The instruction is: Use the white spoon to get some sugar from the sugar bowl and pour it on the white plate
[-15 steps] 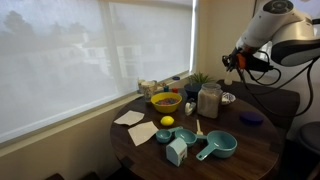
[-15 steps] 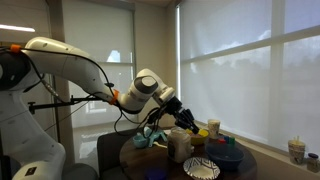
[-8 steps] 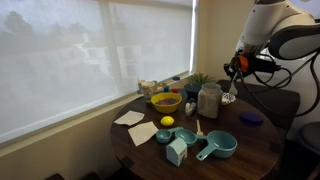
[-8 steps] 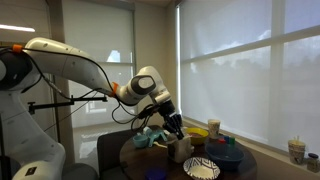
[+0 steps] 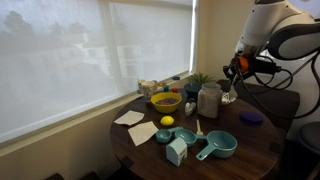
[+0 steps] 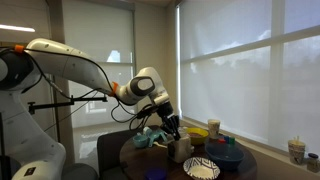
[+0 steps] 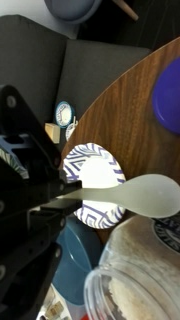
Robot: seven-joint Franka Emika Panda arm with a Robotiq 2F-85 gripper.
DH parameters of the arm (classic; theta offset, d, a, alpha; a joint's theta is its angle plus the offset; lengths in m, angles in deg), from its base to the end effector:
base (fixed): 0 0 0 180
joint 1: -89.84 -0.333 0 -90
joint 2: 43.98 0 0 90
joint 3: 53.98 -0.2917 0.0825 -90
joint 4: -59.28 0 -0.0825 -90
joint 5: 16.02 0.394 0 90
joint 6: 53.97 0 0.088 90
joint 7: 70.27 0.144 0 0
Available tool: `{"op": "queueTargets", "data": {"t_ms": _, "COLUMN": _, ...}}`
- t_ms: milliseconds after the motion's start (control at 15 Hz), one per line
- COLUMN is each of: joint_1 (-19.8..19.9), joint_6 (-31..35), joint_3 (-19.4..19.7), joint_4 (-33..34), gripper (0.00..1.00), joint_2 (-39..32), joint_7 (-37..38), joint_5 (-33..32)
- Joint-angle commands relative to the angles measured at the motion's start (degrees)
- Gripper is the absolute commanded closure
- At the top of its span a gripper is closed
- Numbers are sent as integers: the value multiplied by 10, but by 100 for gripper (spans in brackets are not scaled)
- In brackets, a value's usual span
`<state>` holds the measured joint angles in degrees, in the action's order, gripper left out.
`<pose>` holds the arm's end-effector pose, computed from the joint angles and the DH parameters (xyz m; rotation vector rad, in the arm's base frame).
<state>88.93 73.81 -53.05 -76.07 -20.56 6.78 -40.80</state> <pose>0.4821 -0.0254 0.4533 2.4952 -1.5728 0.6651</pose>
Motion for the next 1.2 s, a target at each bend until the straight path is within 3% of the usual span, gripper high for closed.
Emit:
{"op": "queueTargets", "data": {"t_ms": 0, "joint_1": -6, "joint_6": -6, "joint_3": -26, "joint_4": -31, "gripper": 97, "joint_2": 8, "joint_7": -44, "joint_5": 110}}
{"op": "queueTargets", "data": {"t_ms": 200, "joint_1": -15, "joint_6": -8, "joint_3": -40, "joint_4": -64, "gripper": 97, "joint_2": 6, "joint_7": -70, "joint_5": 188}}
{"op": "queueTargets", "data": {"t_ms": 600, "joint_1": -26, "joint_6": 28, "joint_3": -53, "joint_4": -118, "gripper": 97, "joint_2": -5, "joint_7": -152, "joint_5": 274}}
{"op": "queueTargets", "data": {"t_ms": 1133, "joint_1": -15, "joint_6": 17, "joint_3": -63, "joint_4": -122, "gripper": 97, "joint_2": -33, "joint_7": -232, "joint_5": 282}}
